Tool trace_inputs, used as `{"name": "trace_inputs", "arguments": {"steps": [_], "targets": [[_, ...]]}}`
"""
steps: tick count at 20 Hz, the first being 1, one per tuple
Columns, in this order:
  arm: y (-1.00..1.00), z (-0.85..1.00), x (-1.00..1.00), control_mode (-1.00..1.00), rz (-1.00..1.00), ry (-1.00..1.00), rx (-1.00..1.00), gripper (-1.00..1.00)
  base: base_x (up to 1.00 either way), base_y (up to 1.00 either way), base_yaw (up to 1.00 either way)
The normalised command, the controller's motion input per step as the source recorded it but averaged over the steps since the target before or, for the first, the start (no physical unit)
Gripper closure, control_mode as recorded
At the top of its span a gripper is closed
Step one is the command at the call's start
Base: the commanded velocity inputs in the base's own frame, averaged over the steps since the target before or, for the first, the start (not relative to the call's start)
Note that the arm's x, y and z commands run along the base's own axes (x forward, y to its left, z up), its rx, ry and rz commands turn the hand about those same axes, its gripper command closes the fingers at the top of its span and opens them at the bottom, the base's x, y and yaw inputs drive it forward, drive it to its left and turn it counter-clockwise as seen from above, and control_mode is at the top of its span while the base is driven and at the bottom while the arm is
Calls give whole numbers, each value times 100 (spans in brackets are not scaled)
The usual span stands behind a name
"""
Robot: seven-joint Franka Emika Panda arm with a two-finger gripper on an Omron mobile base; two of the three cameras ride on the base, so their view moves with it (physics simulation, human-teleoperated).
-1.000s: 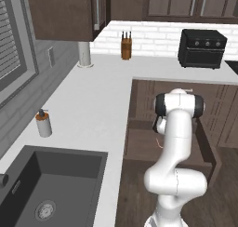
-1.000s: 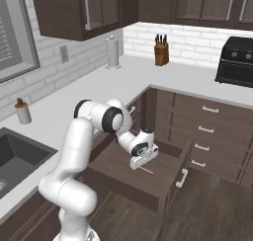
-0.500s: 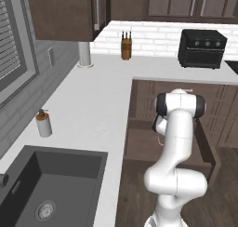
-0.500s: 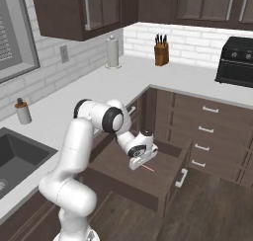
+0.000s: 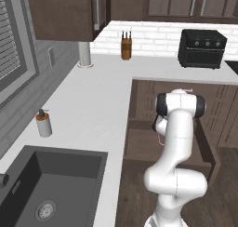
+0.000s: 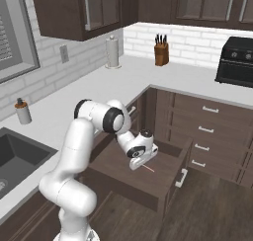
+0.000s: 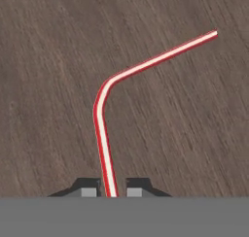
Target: Take a straw from the drawer in front and place it inside the glass cup on the dining counter.
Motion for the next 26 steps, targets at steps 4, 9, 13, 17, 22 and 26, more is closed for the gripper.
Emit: {"name": "trace_inputs", "arguments": {"steps": [4,9,13,17,22,26], "targets": [[0,54,1,-100,0,0,0,100,0,0,0],[0,99,-1,-100,0,0,0,100,0,0,0],[0,100,-11,-100,0,0,0,100,0,0,0],[2,100,-25,-100,0,0,0,100,0,0,0],[7,97,-38,-100,0,0,0,100,0,0,0],[9,90,-50,-100,0,-1,0,100,0,0,0]]}}
